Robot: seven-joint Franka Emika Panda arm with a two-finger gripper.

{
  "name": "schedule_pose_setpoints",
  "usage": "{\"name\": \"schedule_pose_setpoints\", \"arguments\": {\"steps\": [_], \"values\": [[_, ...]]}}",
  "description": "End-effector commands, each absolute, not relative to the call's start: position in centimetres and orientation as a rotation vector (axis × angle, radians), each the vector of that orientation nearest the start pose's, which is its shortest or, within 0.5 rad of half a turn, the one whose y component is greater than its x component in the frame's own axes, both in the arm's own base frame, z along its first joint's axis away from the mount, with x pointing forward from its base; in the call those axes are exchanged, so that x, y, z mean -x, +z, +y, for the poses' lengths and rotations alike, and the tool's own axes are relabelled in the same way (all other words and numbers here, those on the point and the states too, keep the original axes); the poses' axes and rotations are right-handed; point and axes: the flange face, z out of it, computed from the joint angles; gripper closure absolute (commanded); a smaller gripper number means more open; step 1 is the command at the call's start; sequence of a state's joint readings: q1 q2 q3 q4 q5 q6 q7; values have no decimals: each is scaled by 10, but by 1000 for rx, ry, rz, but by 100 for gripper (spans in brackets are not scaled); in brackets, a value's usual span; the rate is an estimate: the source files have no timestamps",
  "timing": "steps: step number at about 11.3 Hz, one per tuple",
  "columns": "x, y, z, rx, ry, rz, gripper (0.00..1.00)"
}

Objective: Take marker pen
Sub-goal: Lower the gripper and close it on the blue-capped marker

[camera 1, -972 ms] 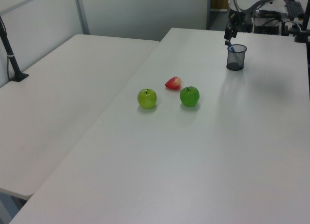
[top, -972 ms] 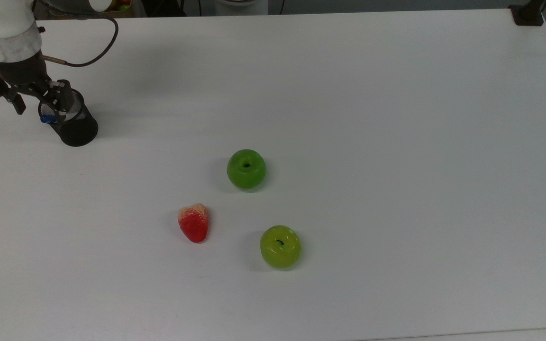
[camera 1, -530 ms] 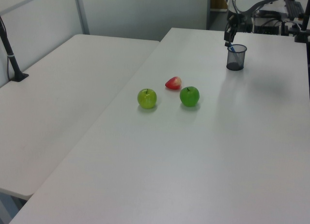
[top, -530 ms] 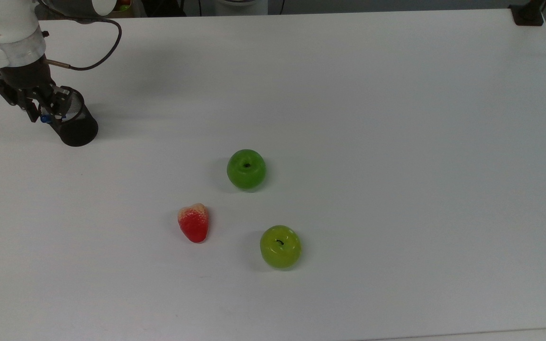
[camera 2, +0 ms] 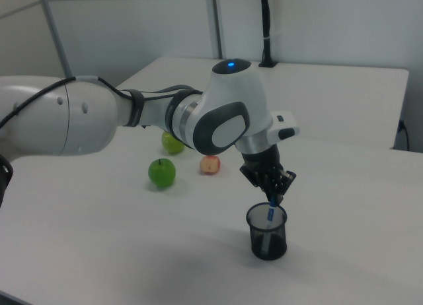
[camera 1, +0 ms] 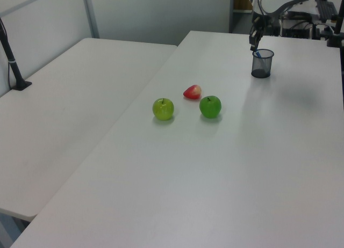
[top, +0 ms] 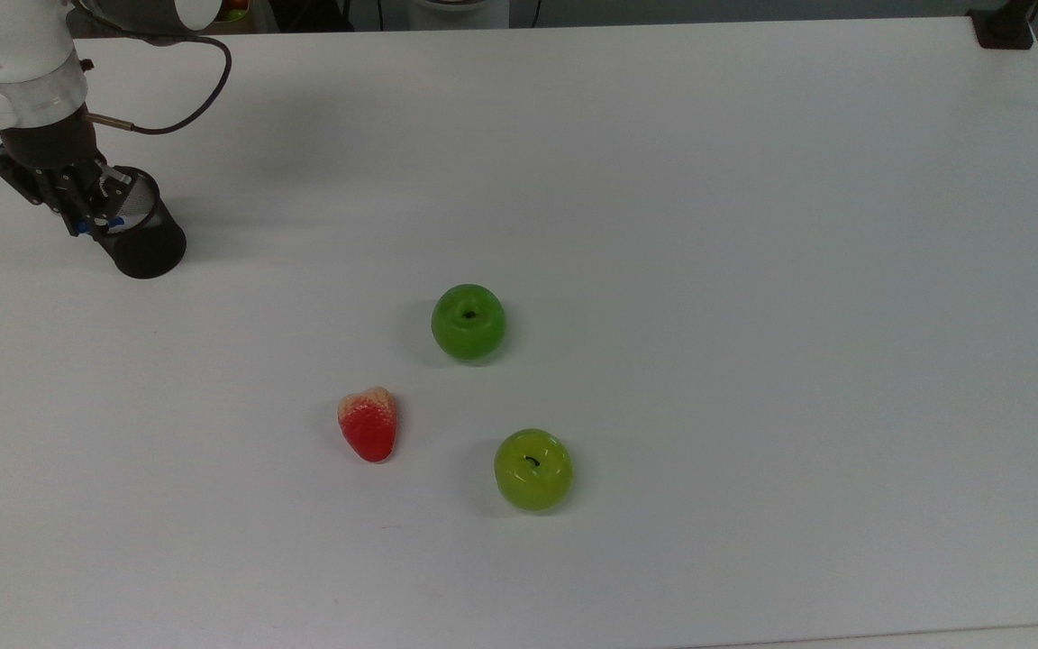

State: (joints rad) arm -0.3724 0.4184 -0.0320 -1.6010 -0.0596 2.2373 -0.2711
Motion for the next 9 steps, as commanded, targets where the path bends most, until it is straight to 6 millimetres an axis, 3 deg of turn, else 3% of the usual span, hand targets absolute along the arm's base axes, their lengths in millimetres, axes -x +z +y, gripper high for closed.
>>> {"name": "schedule_pose_setpoints", "arguments": {"steps": [1,6,9], "values": [[-641,416,-269,3263,-337,145,82],[-639,428,-270,3260,-361,154,93],[-635,457,-271,3257,-427,168,100]]}}
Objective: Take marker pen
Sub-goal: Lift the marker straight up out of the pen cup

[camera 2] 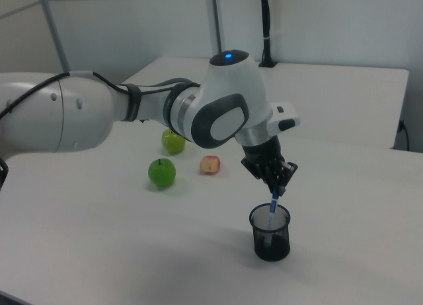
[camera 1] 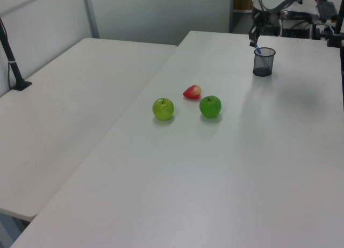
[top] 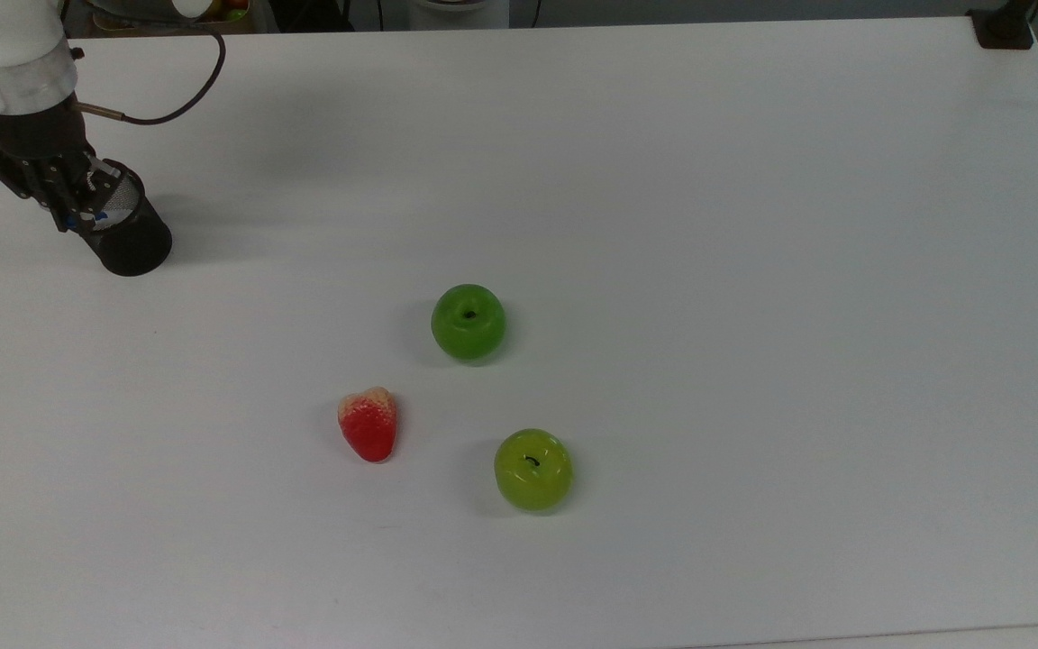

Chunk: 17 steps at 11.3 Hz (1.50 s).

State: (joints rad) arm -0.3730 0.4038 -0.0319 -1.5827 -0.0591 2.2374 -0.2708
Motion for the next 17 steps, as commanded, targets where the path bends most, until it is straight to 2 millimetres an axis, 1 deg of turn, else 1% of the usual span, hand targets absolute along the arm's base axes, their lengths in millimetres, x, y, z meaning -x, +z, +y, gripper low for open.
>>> {"name": "schedule_pose_setpoints", "arguments": {"steps": [1,3,5,6,7,8,9,11,12,14,15,16,17], "values": [[-633,470,-271,3252,-461,178,100],[-626,504,-269,3230,-551,205,100],[-618,538,-264,3220,-636,209,100],[-615,563,-262,3195,-709,225,100],[-613,581,-262,3175,-761,241,100],[-611,588,-260,3165,-781,246,100],[-611,591,-256,3163,-786,239,99],[-614,586,-244,3143,-755,277,99],[-622,580,-218,3136,-689,243,99],[-627,574,-173,3127,-538,179,99],[-627,576,-145,3126,-476,150,99],[-628,573,-120,3123,-420,121,99],[-629,570,-89,3120,-359,75,99]]}}
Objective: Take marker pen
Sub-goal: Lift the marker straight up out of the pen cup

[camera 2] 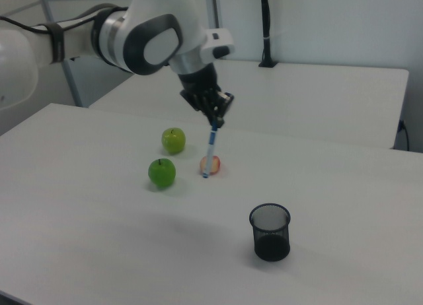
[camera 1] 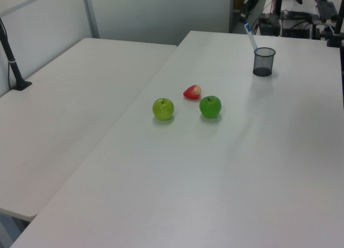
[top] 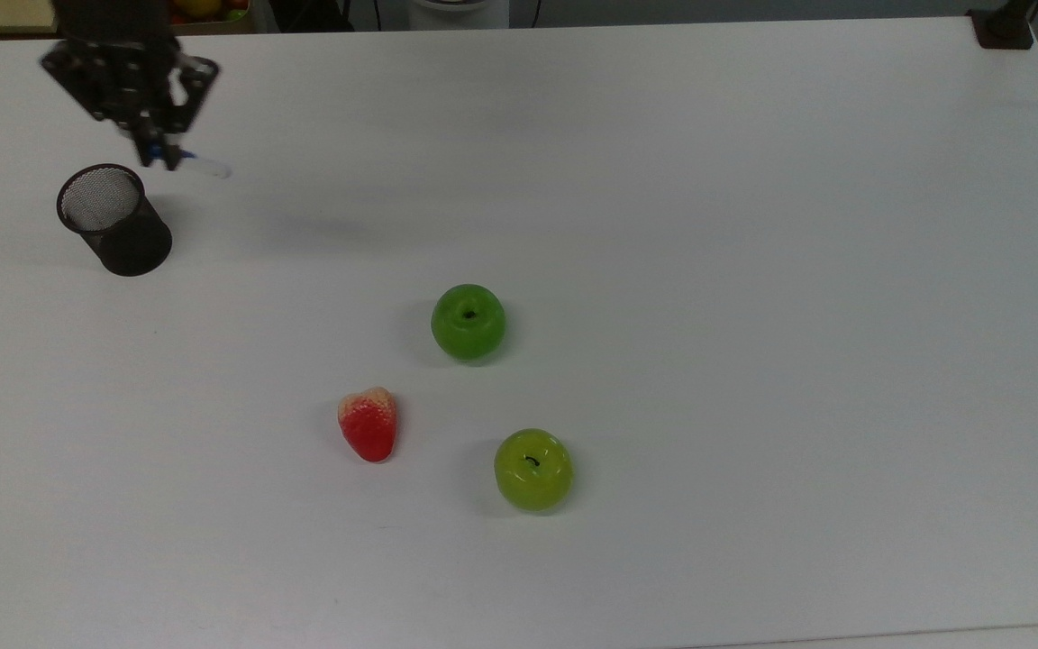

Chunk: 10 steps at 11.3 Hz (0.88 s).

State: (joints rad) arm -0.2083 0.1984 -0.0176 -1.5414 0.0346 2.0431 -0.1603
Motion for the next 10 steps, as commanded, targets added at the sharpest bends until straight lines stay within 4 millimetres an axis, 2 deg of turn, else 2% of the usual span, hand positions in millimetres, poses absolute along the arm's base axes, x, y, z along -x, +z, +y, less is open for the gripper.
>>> {"name": "schedule_pose_setpoints", "arguments": {"steps": [1,4,7,9,10], "values": [[-627,567,-66,3117,-289,50,99],[-620,555,12,3110,-113,-24,99],[-602,535,86,3111,101,-155,99],[-590,516,128,3117,217,-191,99],[-585,511,140,3118,256,-220,98]]}}
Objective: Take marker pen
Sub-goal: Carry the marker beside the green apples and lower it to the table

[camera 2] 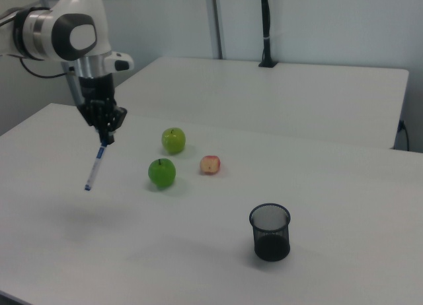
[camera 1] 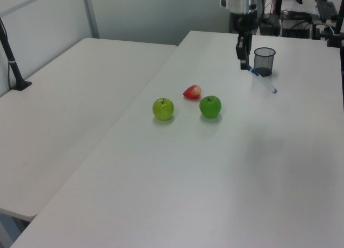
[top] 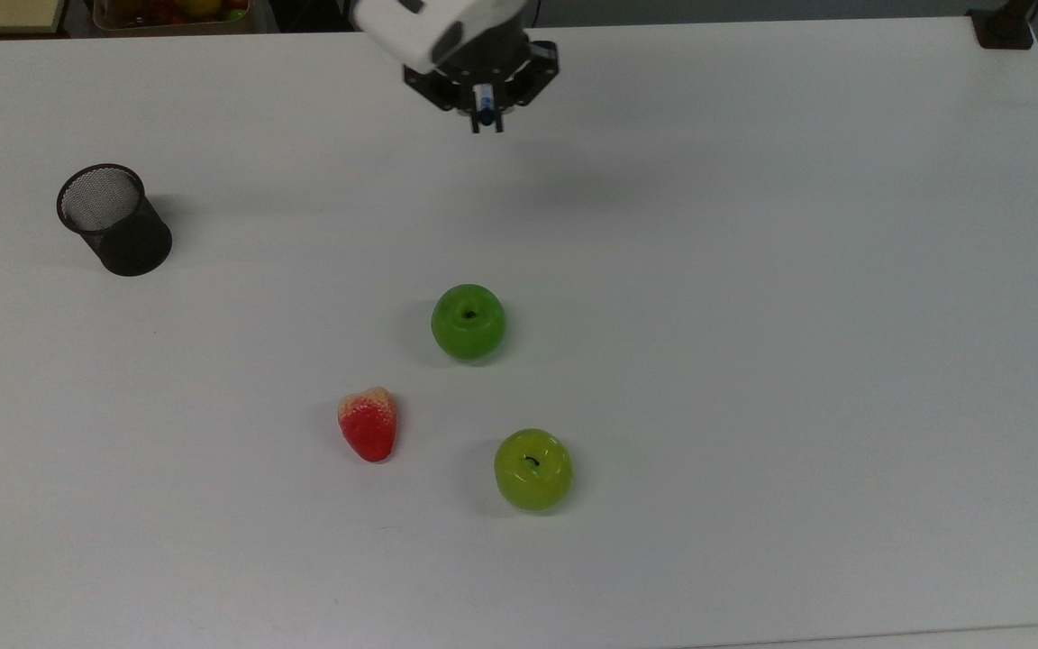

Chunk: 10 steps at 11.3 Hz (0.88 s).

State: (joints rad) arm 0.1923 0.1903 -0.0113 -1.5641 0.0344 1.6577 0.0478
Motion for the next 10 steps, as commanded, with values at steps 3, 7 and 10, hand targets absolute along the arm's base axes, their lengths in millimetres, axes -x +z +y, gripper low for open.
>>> {"name": "schedule_pose_setpoints", "arguments": {"steps": [3,7,10], "values": [[-581,482,167,3114,367,-288,97],[-595,411,183,3107,478,-309,97],[-604,373,190,3088,500,-302,95]]}}
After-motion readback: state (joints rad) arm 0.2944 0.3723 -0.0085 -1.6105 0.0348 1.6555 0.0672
